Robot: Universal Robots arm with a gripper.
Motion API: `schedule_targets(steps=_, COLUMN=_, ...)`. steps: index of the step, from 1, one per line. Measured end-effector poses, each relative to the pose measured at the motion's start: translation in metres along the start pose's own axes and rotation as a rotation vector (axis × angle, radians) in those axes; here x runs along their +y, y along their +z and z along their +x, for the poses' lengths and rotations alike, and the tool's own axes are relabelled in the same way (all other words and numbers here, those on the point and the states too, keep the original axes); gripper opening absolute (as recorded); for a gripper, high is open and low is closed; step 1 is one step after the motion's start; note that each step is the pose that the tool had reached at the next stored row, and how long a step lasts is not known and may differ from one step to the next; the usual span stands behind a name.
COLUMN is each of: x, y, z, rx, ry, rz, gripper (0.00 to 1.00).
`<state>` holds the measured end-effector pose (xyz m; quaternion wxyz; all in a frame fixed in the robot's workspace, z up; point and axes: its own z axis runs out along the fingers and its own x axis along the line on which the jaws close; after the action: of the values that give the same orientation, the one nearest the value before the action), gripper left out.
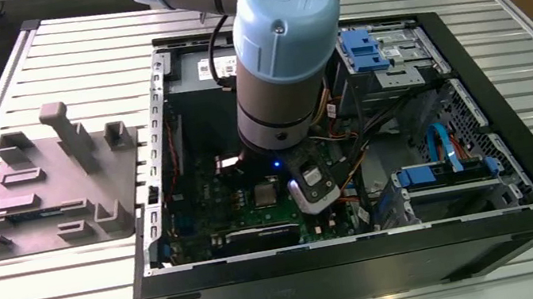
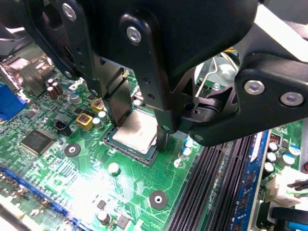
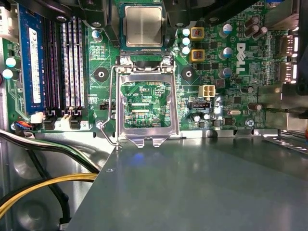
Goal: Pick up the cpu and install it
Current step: 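Place the cpu into insertion slot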
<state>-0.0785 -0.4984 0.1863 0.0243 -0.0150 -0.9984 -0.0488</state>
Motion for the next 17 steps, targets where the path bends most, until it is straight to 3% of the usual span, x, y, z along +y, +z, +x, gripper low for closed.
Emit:
schedule_targets(steps=9, x=0.0001, y=0.0009, z=0.0000, rx=-0.0003, ry=0.000, rz=-0.0011, gripper=0.45)
schedule_targets(steps=12, x=0.0004, y=0.0021, z=-0.0002, rx=-0.0016, ry=0.000, rz=-0.0037, gripper=0.52)
schedule_targets(steps=13, x=0.0003, y=0.0018, z=-0.0002, rx=-0.0012, ry=0.000, rz=-0.0029, gripper=0.59)
schedule_targets(steps=17, x=0.0001, y=0.0003, z=0.0000, rx=-0.0003, ry=0.000, rz=-0.0007, gripper=0.59)
